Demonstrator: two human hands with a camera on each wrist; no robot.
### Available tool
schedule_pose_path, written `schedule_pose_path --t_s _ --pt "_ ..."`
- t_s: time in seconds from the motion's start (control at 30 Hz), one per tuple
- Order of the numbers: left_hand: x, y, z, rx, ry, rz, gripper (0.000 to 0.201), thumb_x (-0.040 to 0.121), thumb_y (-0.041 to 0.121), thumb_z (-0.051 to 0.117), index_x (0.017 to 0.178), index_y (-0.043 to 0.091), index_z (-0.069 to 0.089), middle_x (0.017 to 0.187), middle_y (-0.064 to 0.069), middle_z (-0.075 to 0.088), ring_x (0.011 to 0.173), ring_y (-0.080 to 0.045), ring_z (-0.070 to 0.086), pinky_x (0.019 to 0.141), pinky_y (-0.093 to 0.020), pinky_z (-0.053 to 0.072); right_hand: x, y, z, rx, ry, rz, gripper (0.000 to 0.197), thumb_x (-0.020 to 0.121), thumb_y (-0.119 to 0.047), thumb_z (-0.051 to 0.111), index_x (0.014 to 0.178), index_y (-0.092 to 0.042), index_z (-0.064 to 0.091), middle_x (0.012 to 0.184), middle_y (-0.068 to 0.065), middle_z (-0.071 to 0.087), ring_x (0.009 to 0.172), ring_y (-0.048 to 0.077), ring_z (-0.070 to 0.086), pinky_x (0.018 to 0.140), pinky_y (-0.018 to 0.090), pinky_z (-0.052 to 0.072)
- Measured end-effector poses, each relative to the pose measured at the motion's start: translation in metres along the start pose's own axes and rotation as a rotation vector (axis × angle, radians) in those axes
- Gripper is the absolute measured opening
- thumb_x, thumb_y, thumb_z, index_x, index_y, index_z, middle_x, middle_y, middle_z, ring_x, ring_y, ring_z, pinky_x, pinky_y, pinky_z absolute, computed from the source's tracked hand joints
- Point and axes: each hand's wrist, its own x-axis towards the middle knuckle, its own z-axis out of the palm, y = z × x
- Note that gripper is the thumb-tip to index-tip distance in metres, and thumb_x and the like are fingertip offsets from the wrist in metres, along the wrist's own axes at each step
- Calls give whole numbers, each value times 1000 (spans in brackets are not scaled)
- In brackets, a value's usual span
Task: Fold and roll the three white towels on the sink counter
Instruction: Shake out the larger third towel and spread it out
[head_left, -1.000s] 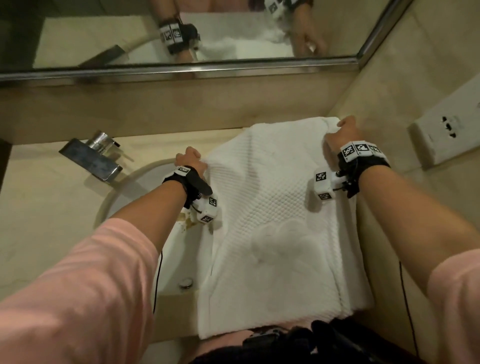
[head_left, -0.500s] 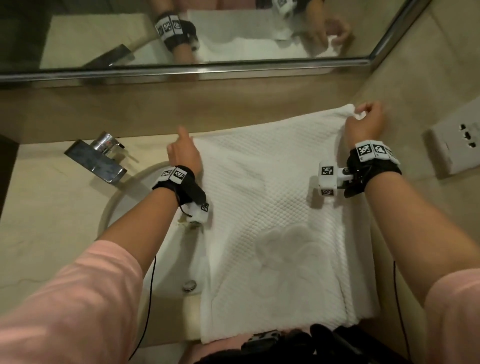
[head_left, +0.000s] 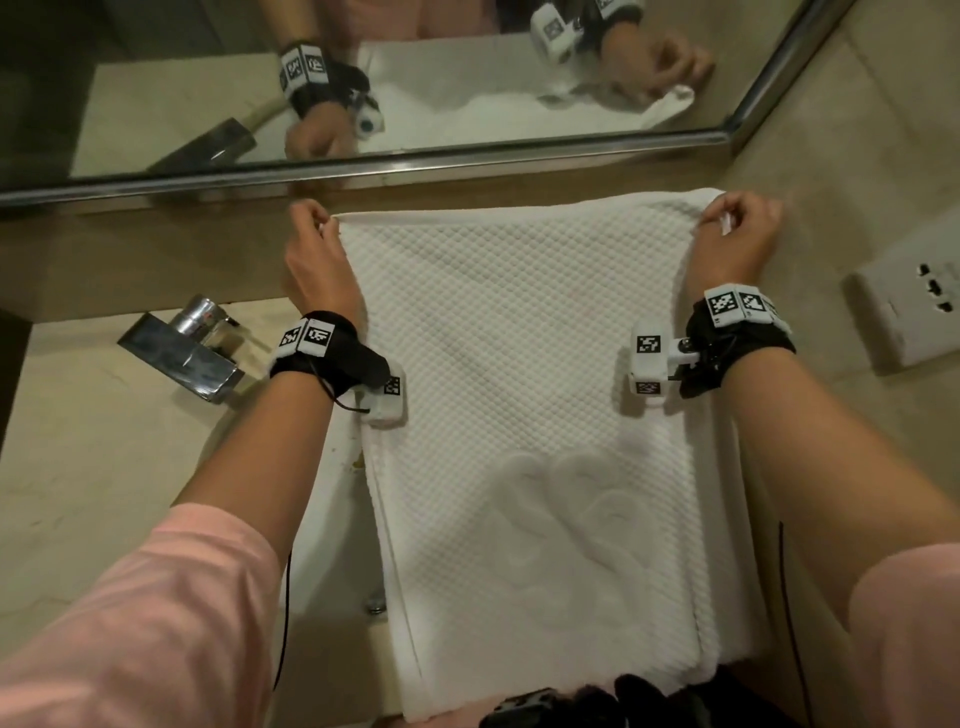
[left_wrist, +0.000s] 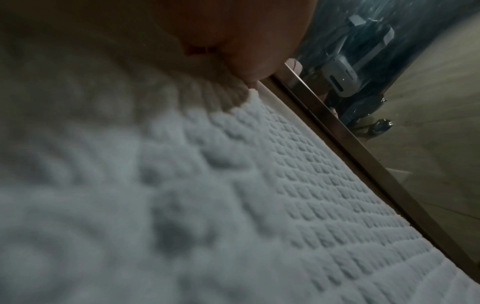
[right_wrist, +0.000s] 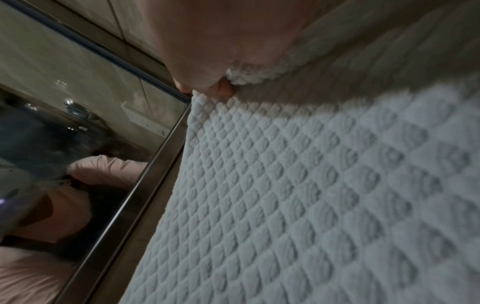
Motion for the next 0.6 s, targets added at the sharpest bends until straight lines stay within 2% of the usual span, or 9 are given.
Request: schedule_pose_path --t_s 0.07,0.13,0.23,0.3,0.37,0.47,0.53,0.6 --pt "3 -1 1 -2 16 42 19 100 30 43 110 17 52 84 -1 61 73 -17 55 65 -34 45 2 0 3 11 20 -37 44 68 7 38 60 -36 41 95 1 43 75 6 48 81 6 39" --pt "6 -2 1 16 42 75 24 99 33 43 111 15 54 85 -2 64 71 -14 52 64 -31 44 4 1 7 22 38 -64 45 68 7 38 58 -37 41 89 -5 41 73 3 47 81 7 41" --pt "8 -5 2 25 67 86 27 99 35 43 111 15 55 85 -2 65 71 -15 54 63 -29 41 4 0 15 41 47 -65 35 68 10 37 59 -22 49 86 -15 37 72 -2 45 83 6 40" --pt "7 -7 4 31 47 89 27 99 35 43 111 14 55 86 -4 65 72 -17 55 63 -31 42 4 3 21 58 29 -44 30 67 11 33 62 -10 55 84 -17 37 70 -3 45 82 10 42" --pt "4 -11 6 64 -20 106 27 99 35 44 110 13 54 86 -6 65 71 -19 53 62 -31 40 0 7 26 106 -15 5 30 60 10 26 62 -9 48 77 -14 41 64 -1 46 78 15 45" --pt "-3 -25 14 154 -242 226 23 99 31 48 106 10 55 78 -10 61 66 -25 55 57 -32 38 -4 13 36 345 -44 180 34 53 10 20 72 -14 33 58 0 50 53 13 50 63 25 45" --pt "-9 -37 20 215 -362 310 17 97 27 51 100 11 56 76 -12 61 65 -29 58 56 -34 40 -4 16 41 416 -32 309 33 55 11 26 75 -14 31 51 4 51 51 18 50 63 27 44" --pt "-11 -46 25 240 -398 289 15 96 25 52 97 11 57 77 -16 63 68 -33 60 57 -35 41 -4 14 43 445 -39 411 32 49 5 37 71 -17 31 58 13 49 59 20 46 67 23 43"
